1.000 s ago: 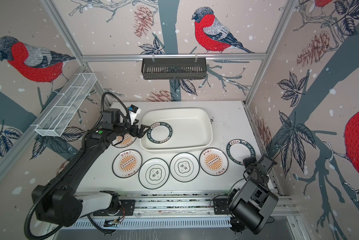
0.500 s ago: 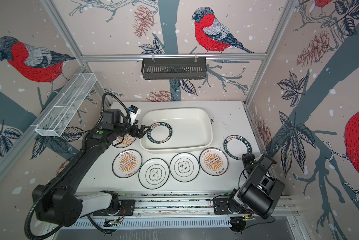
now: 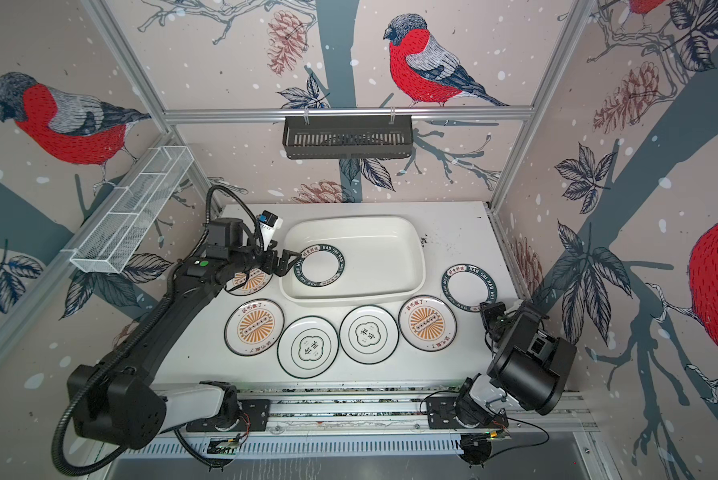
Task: Place the plates into the plastic bin on the countertop
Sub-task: 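Grip the second green-rimmed plate's edge with the right gripper and lift it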
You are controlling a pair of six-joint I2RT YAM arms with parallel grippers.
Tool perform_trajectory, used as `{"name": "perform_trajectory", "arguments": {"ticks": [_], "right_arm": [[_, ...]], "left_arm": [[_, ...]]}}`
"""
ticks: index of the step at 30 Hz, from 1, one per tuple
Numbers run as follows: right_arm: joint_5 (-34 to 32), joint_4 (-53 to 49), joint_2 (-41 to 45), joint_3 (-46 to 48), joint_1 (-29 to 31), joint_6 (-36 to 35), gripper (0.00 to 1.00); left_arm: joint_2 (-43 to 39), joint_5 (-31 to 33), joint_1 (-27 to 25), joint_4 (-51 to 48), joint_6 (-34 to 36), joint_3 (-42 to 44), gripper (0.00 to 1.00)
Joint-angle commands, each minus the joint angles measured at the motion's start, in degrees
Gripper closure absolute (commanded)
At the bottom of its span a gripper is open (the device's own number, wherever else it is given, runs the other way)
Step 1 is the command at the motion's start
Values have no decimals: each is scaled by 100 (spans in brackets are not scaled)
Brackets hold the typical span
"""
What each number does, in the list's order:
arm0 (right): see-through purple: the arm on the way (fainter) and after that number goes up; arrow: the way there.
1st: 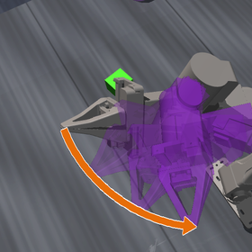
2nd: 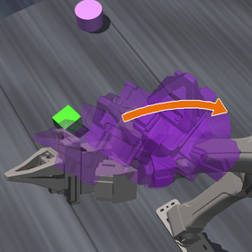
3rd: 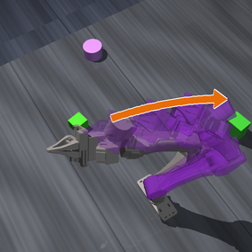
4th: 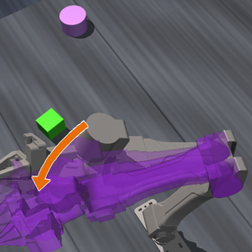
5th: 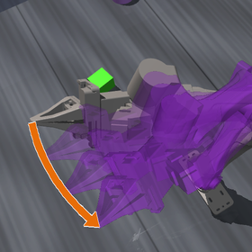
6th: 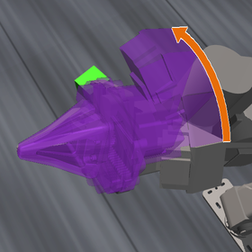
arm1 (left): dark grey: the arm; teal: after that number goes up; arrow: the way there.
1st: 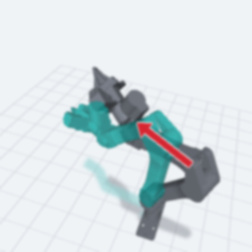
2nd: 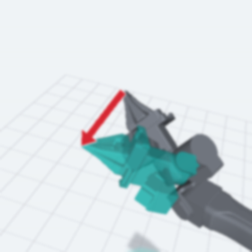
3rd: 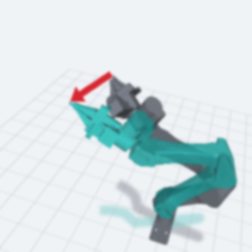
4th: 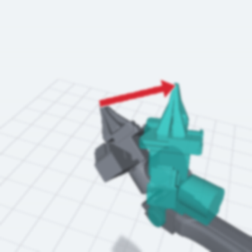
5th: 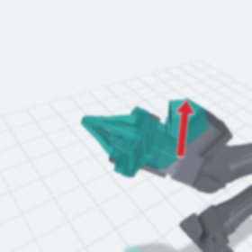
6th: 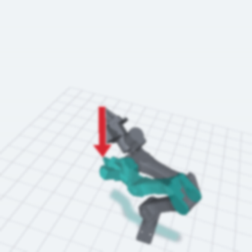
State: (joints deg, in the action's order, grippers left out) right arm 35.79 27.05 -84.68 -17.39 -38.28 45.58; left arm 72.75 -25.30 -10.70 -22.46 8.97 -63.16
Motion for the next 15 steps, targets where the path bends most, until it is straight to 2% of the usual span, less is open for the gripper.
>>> {"name": "perform_trajectory", "arguments": {"ticks": [1,6,15], "right_arm": [[-36,-55,-227,0,58,211,80],[3,86,-444,-41,83,280,86],[40,268,-353,-45,104,386,94]], "left_arm": [[2,5,-2,164,26,-13,2],[-2,43,-2,149,30,-26,2],[-10,58,-2,77,59,-86,2]]}}
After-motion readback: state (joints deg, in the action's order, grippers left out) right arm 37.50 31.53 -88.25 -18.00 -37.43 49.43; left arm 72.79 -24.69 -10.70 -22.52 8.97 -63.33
